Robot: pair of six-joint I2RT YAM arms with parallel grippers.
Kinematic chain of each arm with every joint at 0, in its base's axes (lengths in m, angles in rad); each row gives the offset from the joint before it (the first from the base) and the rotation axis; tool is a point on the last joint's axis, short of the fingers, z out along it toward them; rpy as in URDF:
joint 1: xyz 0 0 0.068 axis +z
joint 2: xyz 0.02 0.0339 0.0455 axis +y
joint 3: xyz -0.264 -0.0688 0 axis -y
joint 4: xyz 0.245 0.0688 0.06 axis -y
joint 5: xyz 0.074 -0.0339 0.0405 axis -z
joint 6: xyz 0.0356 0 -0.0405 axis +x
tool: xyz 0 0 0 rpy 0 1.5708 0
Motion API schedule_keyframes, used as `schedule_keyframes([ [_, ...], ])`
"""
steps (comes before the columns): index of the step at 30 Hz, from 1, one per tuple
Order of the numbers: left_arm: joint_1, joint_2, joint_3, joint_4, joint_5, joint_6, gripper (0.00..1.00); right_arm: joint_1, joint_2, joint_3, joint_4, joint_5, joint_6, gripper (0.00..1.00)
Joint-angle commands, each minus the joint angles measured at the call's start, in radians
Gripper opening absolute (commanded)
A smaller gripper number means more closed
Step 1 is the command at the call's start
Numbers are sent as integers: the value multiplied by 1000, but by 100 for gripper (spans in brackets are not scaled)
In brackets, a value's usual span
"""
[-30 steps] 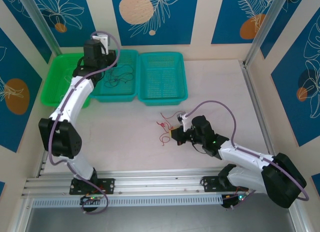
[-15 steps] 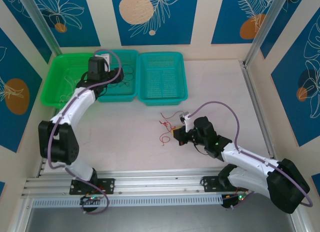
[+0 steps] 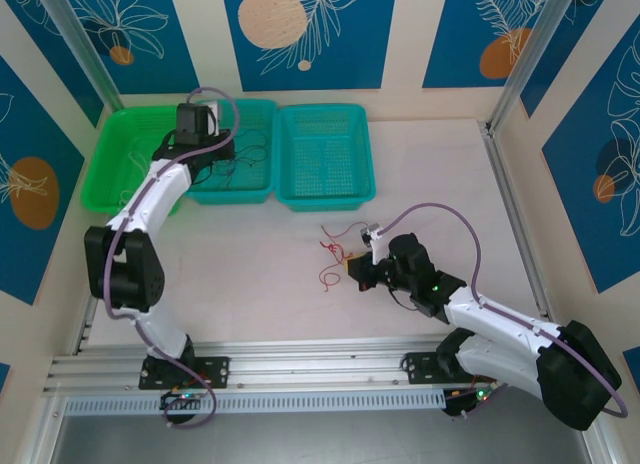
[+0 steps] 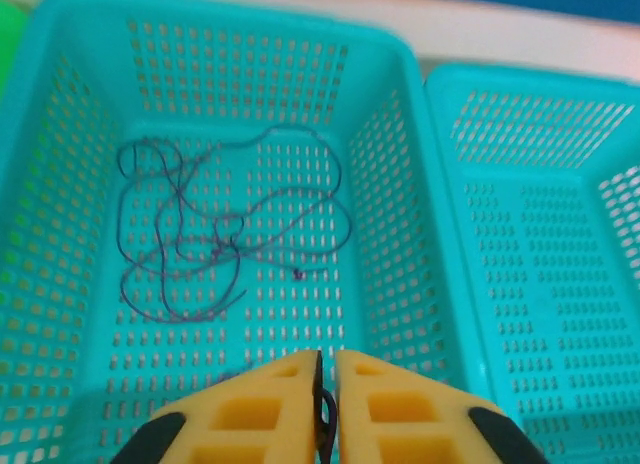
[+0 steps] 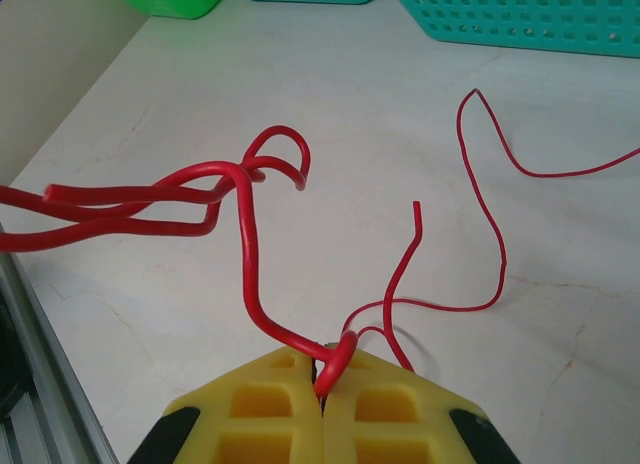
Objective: Untangle the cables
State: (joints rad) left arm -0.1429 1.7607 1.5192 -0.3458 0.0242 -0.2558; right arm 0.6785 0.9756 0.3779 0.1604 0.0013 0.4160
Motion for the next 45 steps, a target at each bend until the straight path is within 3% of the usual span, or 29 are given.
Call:
schedule_keyframes([
  [1,15,26,39,-65,42,-2,47,-5,-34,37,-26,12,19,0],
  [2,16,40,59,-78,43,2,70,-4,-37,46,-34,8,21,0],
  [4,18,72,113,-130,28,38,100,-4,-50,67,-56,3,25,0],
  [9,31,134,211,-246,-85,125,100,-8,-69,134,-139,48,61,0],
  [13,51,148,224,-279,51,85,100,-19,-37,214,-189,9,96,0],
  [17,52,120,177,-231,136,29,100,0,93,246,-194,-36,39,0],
  [18,51,111,167,-221,151,21,100,6,130,250,-197,-31,37,4],
  [22,51,87,151,-204,199,4,100,18,256,271,-214,46,66,36],
  [25,52,65,140,-201,211,6,100,24,248,285,-213,111,76,59],
  [26,51,55,131,-195,211,2,100,24,231,289,-202,119,71,62],
  [33,50,-47,41,-118,235,-58,100,13,221,370,-160,63,-10,61],
  [38,24,-293,-151,20,262,-96,100,3,257,394,-212,134,25,59],
  [42,-69,-528,-336,100,325,-21,100,-26,277,384,-313,245,101,57],
  [45,-219,-671,-438,86,351,111,100,-63,282,355,-347,299,143,57],
])
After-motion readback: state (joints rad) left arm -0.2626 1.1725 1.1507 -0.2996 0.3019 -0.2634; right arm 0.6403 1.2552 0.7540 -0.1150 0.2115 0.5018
